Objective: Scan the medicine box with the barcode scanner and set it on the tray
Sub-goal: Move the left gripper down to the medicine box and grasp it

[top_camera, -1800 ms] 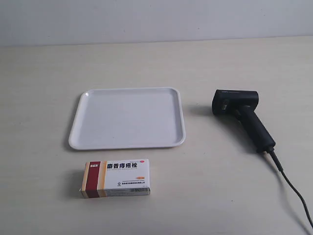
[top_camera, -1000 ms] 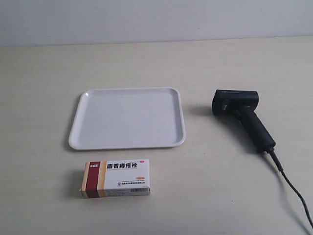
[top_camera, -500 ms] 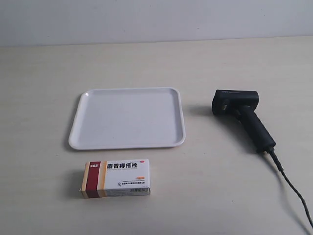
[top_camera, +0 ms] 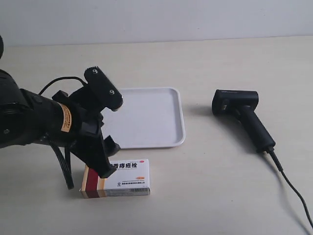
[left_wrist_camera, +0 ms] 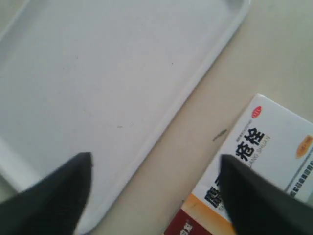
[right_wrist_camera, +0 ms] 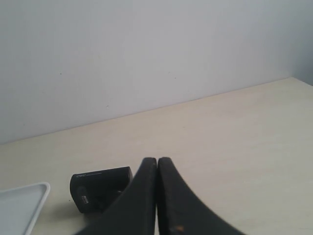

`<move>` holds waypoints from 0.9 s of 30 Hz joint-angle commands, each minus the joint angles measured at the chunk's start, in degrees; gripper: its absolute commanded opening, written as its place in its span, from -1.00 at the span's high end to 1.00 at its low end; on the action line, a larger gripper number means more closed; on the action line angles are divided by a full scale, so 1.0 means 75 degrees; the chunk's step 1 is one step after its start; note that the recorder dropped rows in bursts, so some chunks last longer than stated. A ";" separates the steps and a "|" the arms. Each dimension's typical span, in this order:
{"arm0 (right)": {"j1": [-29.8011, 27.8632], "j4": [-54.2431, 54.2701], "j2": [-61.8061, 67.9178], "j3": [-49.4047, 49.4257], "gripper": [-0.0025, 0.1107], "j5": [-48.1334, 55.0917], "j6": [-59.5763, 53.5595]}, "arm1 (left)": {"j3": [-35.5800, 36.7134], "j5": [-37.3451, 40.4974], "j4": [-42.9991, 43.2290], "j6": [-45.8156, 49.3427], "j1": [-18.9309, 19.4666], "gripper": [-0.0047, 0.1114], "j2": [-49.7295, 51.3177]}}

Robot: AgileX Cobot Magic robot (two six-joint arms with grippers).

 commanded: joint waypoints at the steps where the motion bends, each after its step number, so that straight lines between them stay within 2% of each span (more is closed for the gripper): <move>1: -0.0047 -0.0012 -0.0051 0.0030 0.96 -0.0113 -0.0057 | -0.0021 0.0014 0.0004 0.0634 -0.0131 -0.89 0.0022; 8: -0.0047 -0.0012 -0.0051 0.0030 0.96 -0.0186 -0.0057 | 0.0134 -0.0065 -0.0011 0.1096 -0.0568 -0.82 0.0416; 17: -0.0047 -0.0012 -0.0051 0.0030 0.96 -0.0221 -0.0045 | 0.0134 -0.0177 -0.0222 0.1210 -0.0578 -0.82 0.0730; 27: -0.0047 -0.0012 -0.0051 0.0030 0.96 -0.0221 -0.0045 | 0.0151 -0.0216 -0.0263 0.1285 -0.1124 -0.82 0.0061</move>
